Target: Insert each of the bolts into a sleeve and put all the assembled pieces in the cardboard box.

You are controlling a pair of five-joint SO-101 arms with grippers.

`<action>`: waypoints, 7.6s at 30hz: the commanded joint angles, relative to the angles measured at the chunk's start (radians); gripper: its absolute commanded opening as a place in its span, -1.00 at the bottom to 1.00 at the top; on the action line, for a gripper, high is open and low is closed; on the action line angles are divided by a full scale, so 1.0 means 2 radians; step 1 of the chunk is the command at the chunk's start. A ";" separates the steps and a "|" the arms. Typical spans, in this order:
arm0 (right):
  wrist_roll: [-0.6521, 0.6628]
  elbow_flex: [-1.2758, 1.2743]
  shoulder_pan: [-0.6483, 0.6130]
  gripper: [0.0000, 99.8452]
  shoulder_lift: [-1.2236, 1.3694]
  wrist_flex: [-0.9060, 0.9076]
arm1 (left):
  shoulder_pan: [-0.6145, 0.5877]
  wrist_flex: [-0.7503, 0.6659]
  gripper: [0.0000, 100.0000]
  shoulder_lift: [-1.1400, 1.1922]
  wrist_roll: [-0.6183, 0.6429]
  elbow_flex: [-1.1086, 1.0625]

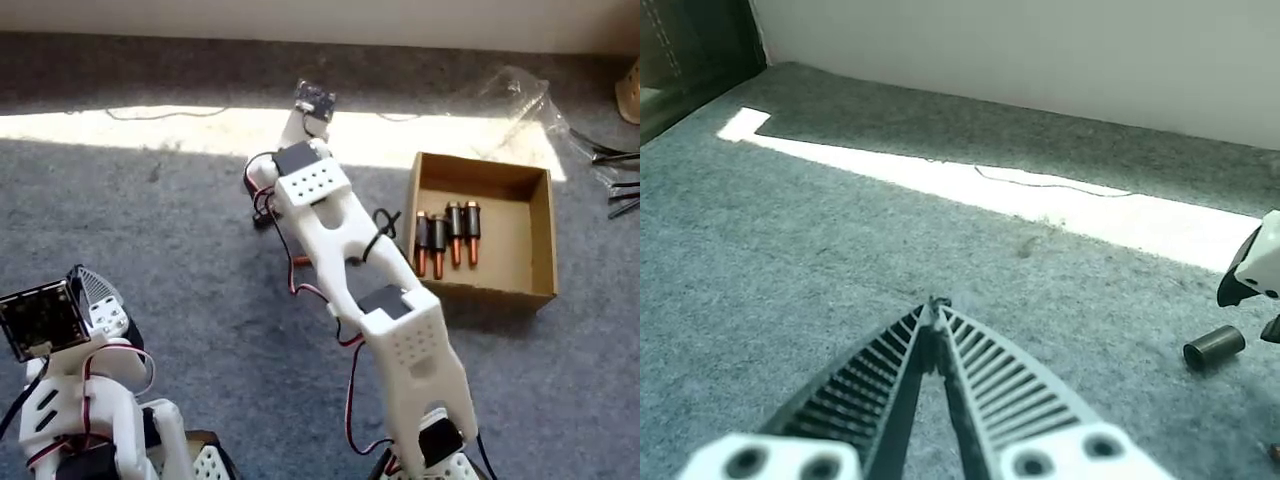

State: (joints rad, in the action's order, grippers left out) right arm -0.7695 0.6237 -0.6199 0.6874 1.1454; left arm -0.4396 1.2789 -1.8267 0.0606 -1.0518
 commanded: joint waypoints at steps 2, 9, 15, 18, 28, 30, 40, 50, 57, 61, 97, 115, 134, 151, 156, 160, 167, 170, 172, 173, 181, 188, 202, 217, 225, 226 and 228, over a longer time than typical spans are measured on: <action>-0.051 0.127 -0.008 -0.68 0.033 0.051 | -0.004 -0.002 -0.99 0.002 -0.002 0.003; -0.150 0.233 -0.008 -0.68 0.118 0.081 | -0.004 -0.001 -0.99 0.002 -0.002 0.003; -0.203 0.297 -0.012 -0.68 0.156 0.115 | -0.003 -0.002 -0.99 0.002 -0.002 0.005; -0.206 0.316 -0.013 -0.69 0.168 0.127 | -0.003 -0.002 -0.99 0.002 -0.002 0.007; -0.206 0.321 -0.022 -0.80 0.194 0.145 | -0.003 -0.002 -0.99 0.002 -0.002 0.005; -0.206 0.321 -0.021 -0.80 0.192 0.148 | -0.003 -0.002 -0.99 0.002 -0.002 0.004; -0.206 0.317 -0.027 -0.80 0.195 0.181 | -0.003 -0.002 -0.99 0.002 -0.002 0.004; -0.206 0.326 -0.032 -0.80 0.249 0.179 | -0.003 -0.002 -0.99 0.002 -0.002 0.003; -0.206 0.362 -0.024 -0.81 0.254 0.194 | -0.003 -0.002 -0.99 0.002 -0.002 0.003; -0.206 0.363 -0.024 -0.81 0.254 0.208 | -0.003 -0.002 -0.99 0.002 -0.002 0.003; 0.259 0.360 -0.023 -0.99 0.253 0.308 | -0.003 -0.038 -0.99 0.002 -0.002 -0.035; 0.469 0.359 -0.026 -0.99 0.253 0.308 | 0.033 -0.034 -0.99 0.002 -0.002 -0.036; 0.501 0.332 -0.029 -0.81 0.238 0.308 | 0.034 -0.063 -0.99 0.002 -0.002 -0.066; 0.503 0.335 -0.039 -0.69 0.204 0.299 | 0.034 -0.065 -0.99 0.002 -0.002 -0.069; 0.501 0.370 -0.037 -0.69 0.192 0.297 | 0.034 -0.065 -0.99 0.002 -0.002 -0.069; 0.500 0.383 -0.037 -0.69 0.195 0.284 | 0.034 -0.065 -0.99 0.002 -0.002 -0.069; 0.489 0.382 -0.038 -0.69 0.210 0.261 | 0.034 -0.065 -0.99 0.002 -0.002 -0.069; 0.489 0.382 -0.040 -0.70 0.229 0.258 | 0.034 -0.065 -0.99 0.002 -0.002 -0.069; 0.488 0.385 -0.040 -0.70 0.239 0.260 | 0.034 -0.065 -0.99 0.002 -0.002 -0.069; 0.488 0.385 -0.040 -0.70 0.241 0.261 | 0.034 -0.065 -0.99 0.002 -0.002 -0.069; 0.488 0.382 -0.040 -0.77 0.250 0.259 | 0.034 -0.065 -0.99 0.002 -0.002 -0.069; 0.488 0.384 -0.040 -0.79 0.247 0.269 | 0.034 -0.065 -0.99 0.002 -0.002 -0.069; 0.487 0.399 -0.036 -0.99 0.214 0.308 | 0.034 -0.065 -0.99 0.002 -0.002 -0.070; 0.489 0.188 0.004 -0.99 -0.088 0.309 | 0.035 -0.062 -0.99 0.002 -0.004 -0.071; 0.489 0.025 0.022 -0.99 -0.336 0.308 | 0.108 -0.063 -0.99 0.003 -0.005 -0.071; 0.490 0.008 0.030 -0.99 -0.364 0.308 | 0.117 -0.064 -0.99 0.003 -0.006 -0.071; 0.490 -0.025 0.057 -0.99 -0.415 0.308 | 0.138 -0.064 -0.99 0.003 -0.011 -0.071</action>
State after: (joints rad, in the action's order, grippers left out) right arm 0.2171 0.6283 -0.5800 0.0506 1.7469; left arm -0.2493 1.1699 -1.8267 0.0591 -1.1960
